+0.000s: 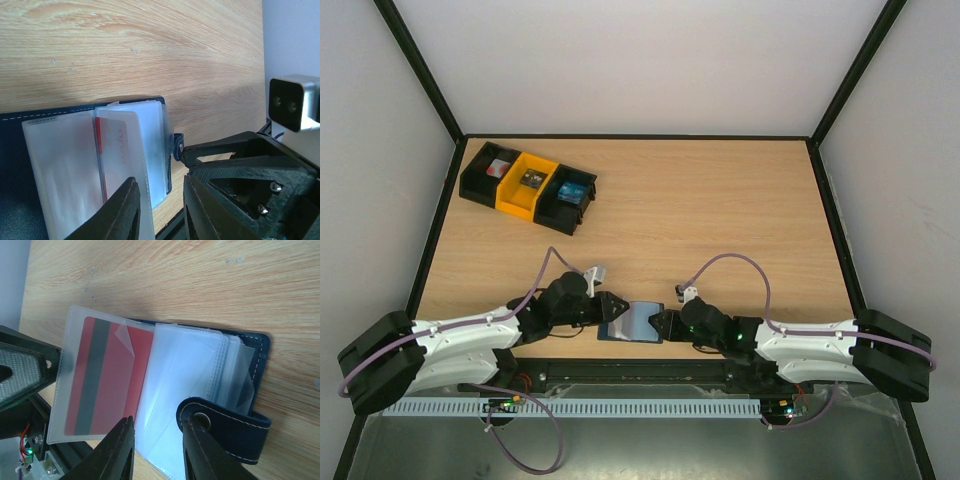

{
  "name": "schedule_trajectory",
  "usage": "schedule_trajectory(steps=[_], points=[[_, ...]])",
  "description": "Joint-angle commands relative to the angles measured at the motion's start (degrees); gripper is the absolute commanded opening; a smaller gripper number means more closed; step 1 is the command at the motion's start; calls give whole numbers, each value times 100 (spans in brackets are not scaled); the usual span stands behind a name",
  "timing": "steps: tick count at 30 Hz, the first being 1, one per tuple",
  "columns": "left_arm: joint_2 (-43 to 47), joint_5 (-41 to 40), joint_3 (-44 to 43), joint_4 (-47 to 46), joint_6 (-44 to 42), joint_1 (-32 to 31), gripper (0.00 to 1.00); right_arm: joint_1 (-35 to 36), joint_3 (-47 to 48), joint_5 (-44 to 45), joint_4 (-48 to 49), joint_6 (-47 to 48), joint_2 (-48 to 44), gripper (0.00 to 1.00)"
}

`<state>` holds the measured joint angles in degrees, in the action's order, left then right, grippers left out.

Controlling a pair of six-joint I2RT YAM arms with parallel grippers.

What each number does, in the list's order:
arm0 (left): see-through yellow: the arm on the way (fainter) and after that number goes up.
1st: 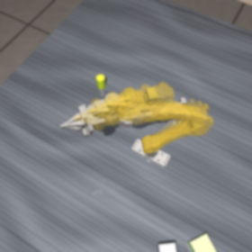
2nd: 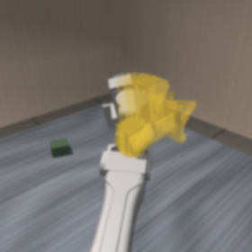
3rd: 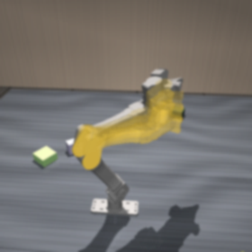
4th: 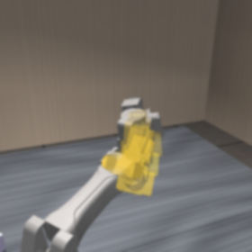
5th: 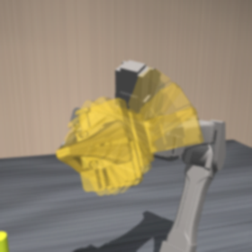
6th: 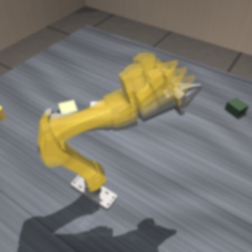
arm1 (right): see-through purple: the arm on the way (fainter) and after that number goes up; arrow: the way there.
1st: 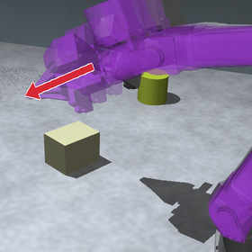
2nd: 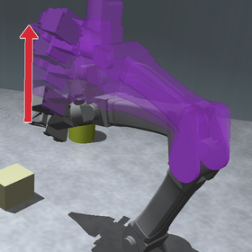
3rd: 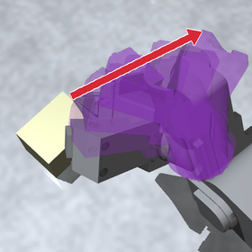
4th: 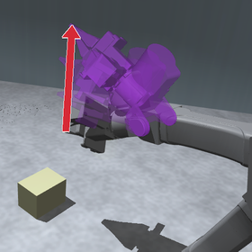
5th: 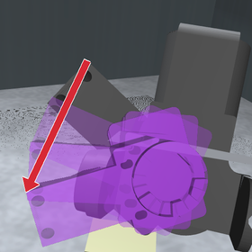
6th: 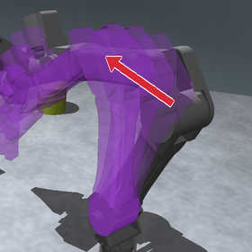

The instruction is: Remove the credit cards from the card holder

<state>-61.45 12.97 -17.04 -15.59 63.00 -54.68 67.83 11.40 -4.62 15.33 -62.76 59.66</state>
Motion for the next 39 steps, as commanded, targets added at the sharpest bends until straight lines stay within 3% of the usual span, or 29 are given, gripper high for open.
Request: schedule_trajectory(steps=[1, 17, 28, 33, 39], points=[[-132, -45, -115, -157, -28, -74, 27, -2, -102, 30, 129, 95, -136, 28], [-848, 333, -115, -1415, 173, -342, 31, -7, -162, 383, -255, -18, -679, 30], [-549, -235, -89, -847, 78, -343, 34, -3, -347, 819, -646, -246, -1630, 30], [-438, -544, -52, -486, 37, -326, 34, -7, -341, 694, -527, -226, -1500, 27], [-550, -514, 159, -725, 110, -203, 34, -5, -281, 450, -220, -140, -1013, 26]])
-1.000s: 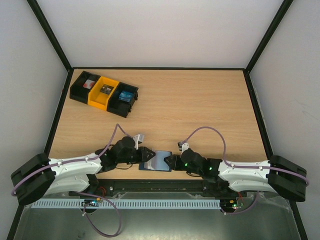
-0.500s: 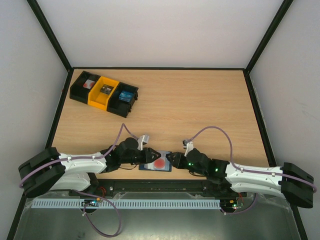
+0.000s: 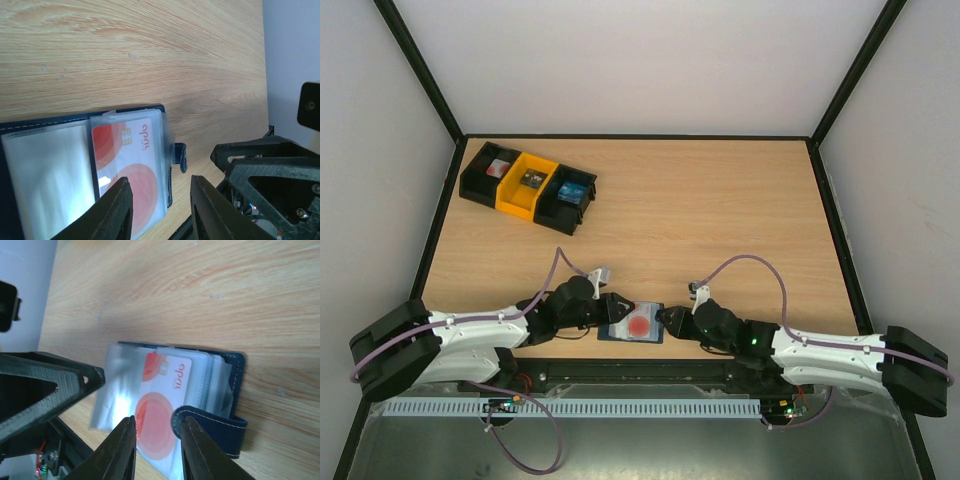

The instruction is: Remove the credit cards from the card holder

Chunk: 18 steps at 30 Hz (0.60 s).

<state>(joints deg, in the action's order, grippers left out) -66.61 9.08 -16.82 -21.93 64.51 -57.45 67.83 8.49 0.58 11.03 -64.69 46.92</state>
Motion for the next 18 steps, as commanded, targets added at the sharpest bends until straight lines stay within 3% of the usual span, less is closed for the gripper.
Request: schedule_trajectory(steps=[1, 10, 18], points=[[-88, -76, 166, -130, -36, 104, 34, -7, 33, -126, 257, 71, 365, 25], [-598, 188, 271, -577, -8, 242, 35, 2, 241, -494, 587, 224, 1303, 24], [-933, 307, 310, -894, 34, 252, 34, 2, 497, -362, 246, 490, 1984, 24]])
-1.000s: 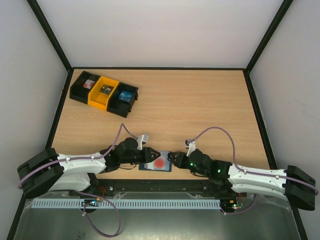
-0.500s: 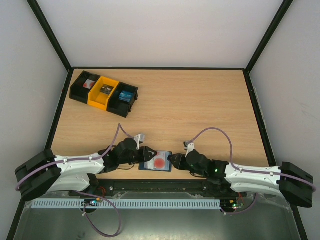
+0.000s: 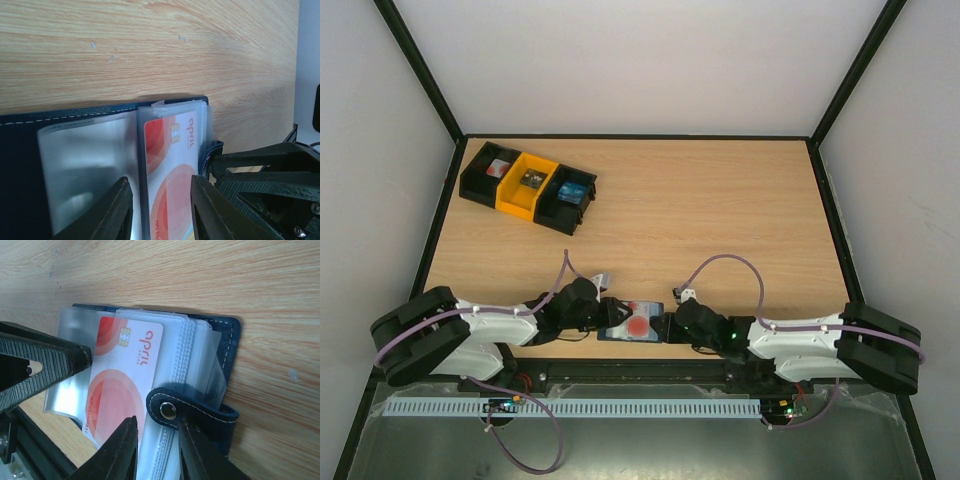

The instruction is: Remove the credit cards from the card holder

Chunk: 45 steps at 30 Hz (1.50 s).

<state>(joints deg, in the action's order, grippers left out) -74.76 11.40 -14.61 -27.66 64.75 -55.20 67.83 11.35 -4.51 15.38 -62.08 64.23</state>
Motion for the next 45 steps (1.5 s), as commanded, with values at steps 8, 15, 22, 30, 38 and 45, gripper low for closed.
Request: schedule_trajectory(steps=[8, 15, 22, 30, 38, 45], points=[[-298, 191, 167, -628, 99, 27, 28, 2, 328, 238, -395, 381, 774, 22], [-343, 222, 160, -669, 134, 27, 4, 2, 307, 374, -430, 421, 850, 20], [-238, 181, 219, -600, 150, 52, 3, 2, 246, 451, -429, 416, 845, 19], [35, 226, 284, -276, -25, 160, 3, 2, 212, 479, -381, 416, 872, 18], [634, 232, 422, 157, -231, 368, 3, 2, 208, 495, -378, 377, 881, 18], [1127, 249, 532, 526, -336, 558, 3, 2, 225, 504, -361, 369, 899, 17]])
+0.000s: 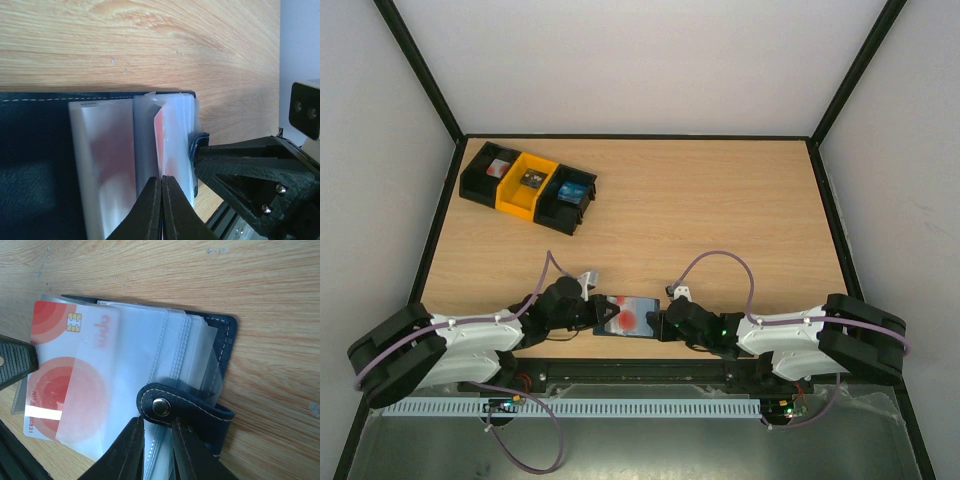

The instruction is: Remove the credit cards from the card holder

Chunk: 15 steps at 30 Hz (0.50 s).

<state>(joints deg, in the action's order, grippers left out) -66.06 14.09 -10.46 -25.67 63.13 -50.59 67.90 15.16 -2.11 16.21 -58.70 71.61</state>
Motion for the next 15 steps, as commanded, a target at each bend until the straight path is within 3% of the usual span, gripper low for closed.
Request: schedule_trajectory(steps=[1, 15], points=[[334, -20, 128, 372, -166, 129, 3, -3, -147, 264, -447, 26, 161, 17], [2279, -677, -2, 1660, -128, 195, 3, -5, -51, 387, -589, -58, -267, 18]])
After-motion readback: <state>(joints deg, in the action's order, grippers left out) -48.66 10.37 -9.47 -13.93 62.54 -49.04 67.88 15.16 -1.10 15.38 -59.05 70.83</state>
